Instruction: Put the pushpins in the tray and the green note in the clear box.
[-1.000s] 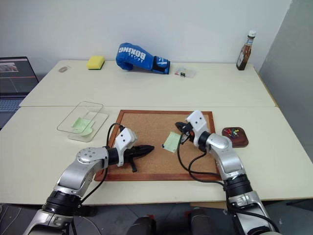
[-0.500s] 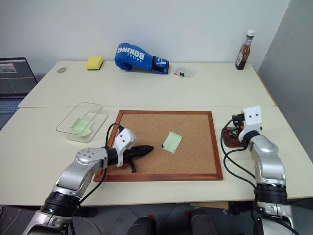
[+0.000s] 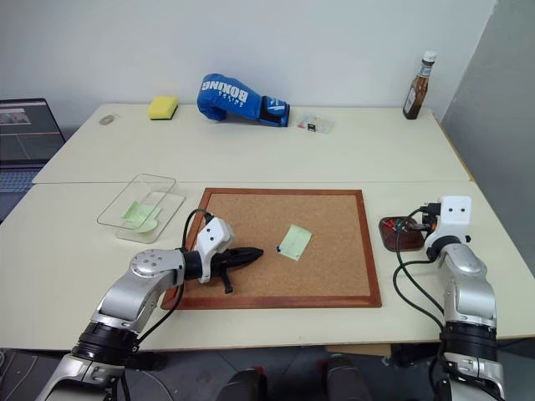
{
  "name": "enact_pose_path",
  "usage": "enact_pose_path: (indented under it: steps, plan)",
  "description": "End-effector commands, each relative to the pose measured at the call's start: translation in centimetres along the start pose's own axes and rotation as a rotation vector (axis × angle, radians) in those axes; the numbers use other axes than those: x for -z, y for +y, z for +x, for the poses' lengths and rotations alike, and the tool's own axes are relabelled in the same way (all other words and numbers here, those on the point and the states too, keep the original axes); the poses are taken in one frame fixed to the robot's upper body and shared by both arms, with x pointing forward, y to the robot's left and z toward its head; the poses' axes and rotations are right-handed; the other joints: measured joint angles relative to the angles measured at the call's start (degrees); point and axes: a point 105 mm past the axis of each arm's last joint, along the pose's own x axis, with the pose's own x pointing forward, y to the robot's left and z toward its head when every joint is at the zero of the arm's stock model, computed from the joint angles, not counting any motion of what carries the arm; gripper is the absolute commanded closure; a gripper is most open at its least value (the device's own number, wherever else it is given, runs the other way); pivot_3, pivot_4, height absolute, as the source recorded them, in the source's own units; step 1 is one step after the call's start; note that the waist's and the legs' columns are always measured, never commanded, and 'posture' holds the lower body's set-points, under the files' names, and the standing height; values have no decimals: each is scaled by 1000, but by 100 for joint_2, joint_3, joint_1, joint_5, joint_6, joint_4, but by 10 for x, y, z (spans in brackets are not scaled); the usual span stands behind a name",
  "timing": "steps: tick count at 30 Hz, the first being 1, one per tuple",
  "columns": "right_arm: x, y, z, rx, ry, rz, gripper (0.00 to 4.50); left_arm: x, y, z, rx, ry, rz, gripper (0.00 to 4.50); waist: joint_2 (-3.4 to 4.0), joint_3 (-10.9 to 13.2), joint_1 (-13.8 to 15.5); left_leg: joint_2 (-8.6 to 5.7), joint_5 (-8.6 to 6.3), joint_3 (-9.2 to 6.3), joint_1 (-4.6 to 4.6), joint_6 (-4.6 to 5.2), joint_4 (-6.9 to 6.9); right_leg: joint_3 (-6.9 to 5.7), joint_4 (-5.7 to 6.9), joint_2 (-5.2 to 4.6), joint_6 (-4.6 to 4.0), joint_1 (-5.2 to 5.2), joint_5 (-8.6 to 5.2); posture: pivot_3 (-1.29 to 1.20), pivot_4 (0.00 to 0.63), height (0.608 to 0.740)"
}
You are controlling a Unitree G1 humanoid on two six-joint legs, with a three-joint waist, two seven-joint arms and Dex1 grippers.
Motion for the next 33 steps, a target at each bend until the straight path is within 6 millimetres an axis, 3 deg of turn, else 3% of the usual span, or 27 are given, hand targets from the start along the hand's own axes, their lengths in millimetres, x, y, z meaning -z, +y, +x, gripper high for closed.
enact_pose_path:
  steps: [1, 12, 22, 30, 33]
  plan:
    - [-11, -6, -2, 13, -41, -2, 4474, 17, -1, 0, -12, 68, -23, 4500, 0, 0, 0, 0, 0, 0, 0, 0, 0, 0, -1, 0, 0, 0, 0, 0, 150, 740]
    - [-4, -3, 6, -40, 6, 3, 4474, 19, -3, 1, -29, 56, -32, 4500, 1, 0, -1, 0, 0, 0, -1, 0, -1, 0, -5, 0, 0, 0, -1, 0, 150, 740]
    - [-14, 6, 15, -84, -11, 12, 4474, 17, -1, 0, -22, 63, -24, 4500, 3, 0, -1, 0, 0, 1, -2, 0, -3, 0, -7, 0, 0, 0, -1, 0, 150, 740]
    - [-29, 10, 2, -104, -43, 30, 4474, 20, -4, -4, -28, 65, -26, 4500, 5, 1, -2, 0, 0, 0, -3, 0, -5, 0, -6, 0, 0, -1, -1, 0, 150, 740]
    - [-31, 20, -4, -159, -34, 82, 4474, 21, -5, -5, -30, 66, -29, 4500, 5, 1, -5, 0, 0, 0, -3, 0, -8, 0, -7, 0, 0, -3, -1, 0, 150, 740]
